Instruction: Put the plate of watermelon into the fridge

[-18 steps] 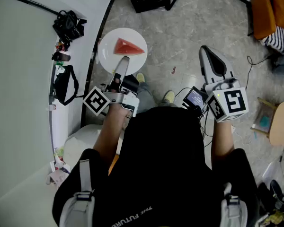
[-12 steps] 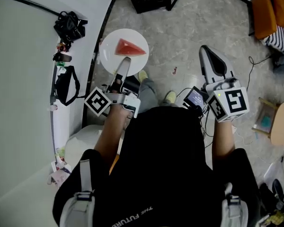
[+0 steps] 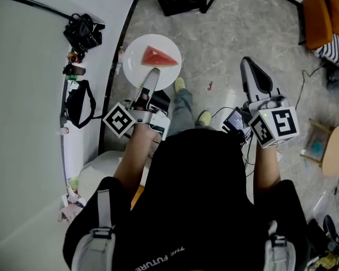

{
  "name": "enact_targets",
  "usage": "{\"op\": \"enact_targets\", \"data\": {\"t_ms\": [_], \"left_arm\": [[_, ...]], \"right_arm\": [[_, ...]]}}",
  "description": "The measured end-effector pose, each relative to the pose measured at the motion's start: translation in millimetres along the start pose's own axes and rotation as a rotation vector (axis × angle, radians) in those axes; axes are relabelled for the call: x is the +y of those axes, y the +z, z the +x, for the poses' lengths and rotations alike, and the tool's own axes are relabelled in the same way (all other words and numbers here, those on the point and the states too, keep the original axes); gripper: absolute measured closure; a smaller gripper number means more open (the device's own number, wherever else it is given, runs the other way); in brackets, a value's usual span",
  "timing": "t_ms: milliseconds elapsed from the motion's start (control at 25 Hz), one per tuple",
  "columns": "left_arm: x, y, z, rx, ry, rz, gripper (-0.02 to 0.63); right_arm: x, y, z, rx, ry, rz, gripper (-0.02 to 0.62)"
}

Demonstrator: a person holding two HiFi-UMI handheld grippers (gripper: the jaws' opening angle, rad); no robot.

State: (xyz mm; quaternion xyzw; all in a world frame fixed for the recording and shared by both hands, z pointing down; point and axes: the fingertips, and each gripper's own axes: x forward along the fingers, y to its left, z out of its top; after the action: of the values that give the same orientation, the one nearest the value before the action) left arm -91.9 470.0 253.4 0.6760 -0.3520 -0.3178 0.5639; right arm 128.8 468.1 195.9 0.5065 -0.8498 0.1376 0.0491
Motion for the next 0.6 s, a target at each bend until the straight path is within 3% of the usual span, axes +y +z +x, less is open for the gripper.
{"op": "enact_targets", "data": {"t_ms": [200,600], "left_arm": [[14,9,9,0.015,0.000,0.001,0.591],[41,115,112,0.006,0.058,-0.036,0.591]], "right_arm": [[-1,-10,17,0.003,-0.005,0.001,0.584],[-29,25,173,0.101,0.040,0.018,0.584]]}}
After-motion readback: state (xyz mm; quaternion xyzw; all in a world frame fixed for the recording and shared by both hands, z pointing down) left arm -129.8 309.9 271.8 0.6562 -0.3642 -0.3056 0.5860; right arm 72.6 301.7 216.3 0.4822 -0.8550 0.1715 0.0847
